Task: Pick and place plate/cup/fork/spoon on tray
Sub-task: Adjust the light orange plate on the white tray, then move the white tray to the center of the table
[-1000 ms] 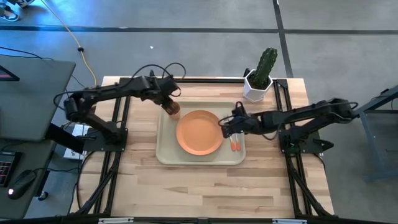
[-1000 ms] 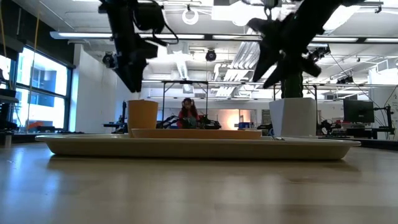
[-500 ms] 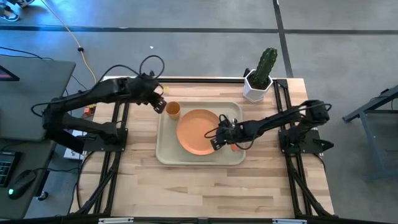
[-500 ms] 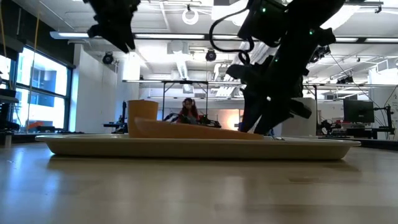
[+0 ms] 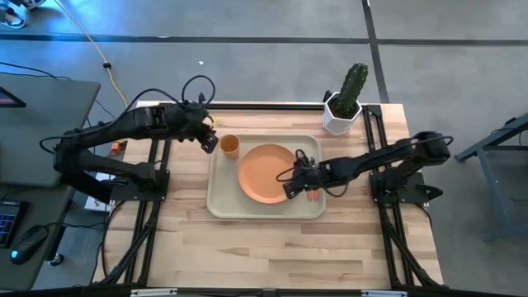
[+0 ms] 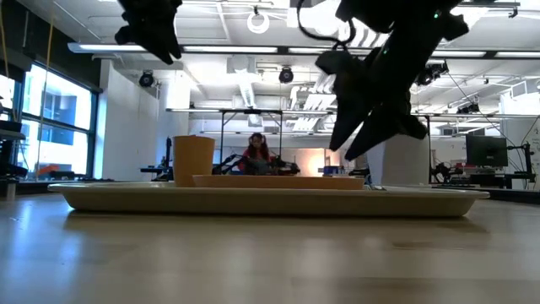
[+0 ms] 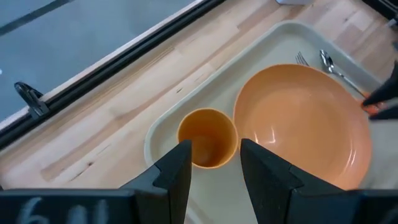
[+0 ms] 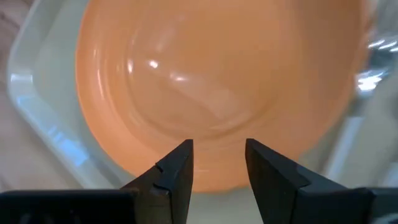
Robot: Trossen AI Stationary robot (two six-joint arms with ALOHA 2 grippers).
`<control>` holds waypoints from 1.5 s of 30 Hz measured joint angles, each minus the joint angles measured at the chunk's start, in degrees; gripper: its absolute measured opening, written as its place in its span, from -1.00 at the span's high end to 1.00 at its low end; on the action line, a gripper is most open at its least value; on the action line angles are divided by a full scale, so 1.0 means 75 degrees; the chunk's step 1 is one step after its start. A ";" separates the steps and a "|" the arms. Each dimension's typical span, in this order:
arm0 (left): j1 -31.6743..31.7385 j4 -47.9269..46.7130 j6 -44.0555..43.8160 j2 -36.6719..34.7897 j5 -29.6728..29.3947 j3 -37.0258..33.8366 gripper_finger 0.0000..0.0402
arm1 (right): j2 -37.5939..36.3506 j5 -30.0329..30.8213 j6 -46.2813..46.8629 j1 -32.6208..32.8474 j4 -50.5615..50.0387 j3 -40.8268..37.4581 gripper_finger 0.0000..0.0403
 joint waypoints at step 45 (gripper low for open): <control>-0.1855 0.4089 -0.3554 -0.1663 0.0674 -0.6755 0.36 | -0.2824 -0.0030 0.2040 -0.0815 -0.0006 -0.3770 0.06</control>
